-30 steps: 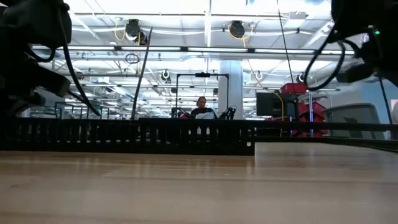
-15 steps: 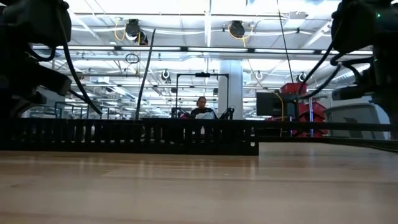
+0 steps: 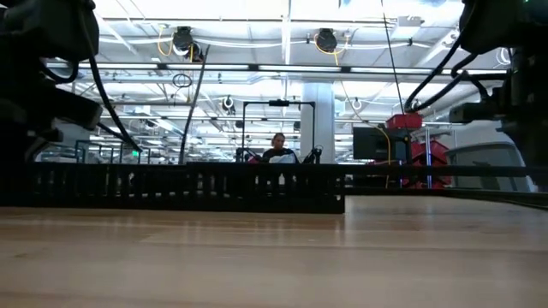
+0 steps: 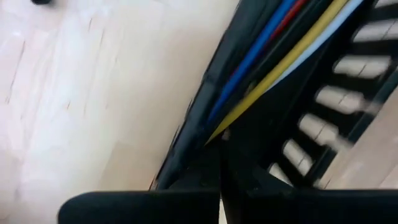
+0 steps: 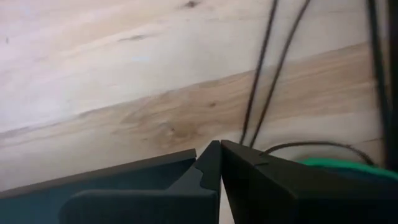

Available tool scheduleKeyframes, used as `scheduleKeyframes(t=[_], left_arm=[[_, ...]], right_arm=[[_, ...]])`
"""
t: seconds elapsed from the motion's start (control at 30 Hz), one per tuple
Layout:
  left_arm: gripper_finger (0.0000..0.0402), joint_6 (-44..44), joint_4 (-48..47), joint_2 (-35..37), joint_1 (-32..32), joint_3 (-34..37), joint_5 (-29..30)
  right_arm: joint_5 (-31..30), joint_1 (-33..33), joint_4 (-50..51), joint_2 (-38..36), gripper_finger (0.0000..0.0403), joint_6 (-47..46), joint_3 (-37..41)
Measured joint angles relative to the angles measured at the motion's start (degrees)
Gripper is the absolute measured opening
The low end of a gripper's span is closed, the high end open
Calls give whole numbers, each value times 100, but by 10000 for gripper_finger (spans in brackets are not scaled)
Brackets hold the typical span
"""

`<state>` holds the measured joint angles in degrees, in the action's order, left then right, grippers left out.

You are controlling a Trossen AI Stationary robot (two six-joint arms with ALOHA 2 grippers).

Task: Ziptie cables
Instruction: Close the black cable duct lid

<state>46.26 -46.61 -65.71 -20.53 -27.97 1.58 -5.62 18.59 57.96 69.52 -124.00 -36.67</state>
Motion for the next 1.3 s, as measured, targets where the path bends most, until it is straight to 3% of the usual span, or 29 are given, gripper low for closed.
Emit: scheduleKeyframes(t=[0.37,0.63,0.8,1.03,1.3], left_arm=[[0,10,180,0,-2,0,31],[0,148,464,0,-205,-2,25],[4,129,633,0,-314,-2,-118],[82,-324,835,0,-323,-90,-509],[195,-807,876,0,-323,-348,-314]], right_arm=[[-370,0,-527,0,0,116,-4],[273,222,377,0,0,474,-13],[283,391,388,0,0,598,-13],[294,485,411,0,0,667,-13],[288,479,528,0,0,878,-13]])
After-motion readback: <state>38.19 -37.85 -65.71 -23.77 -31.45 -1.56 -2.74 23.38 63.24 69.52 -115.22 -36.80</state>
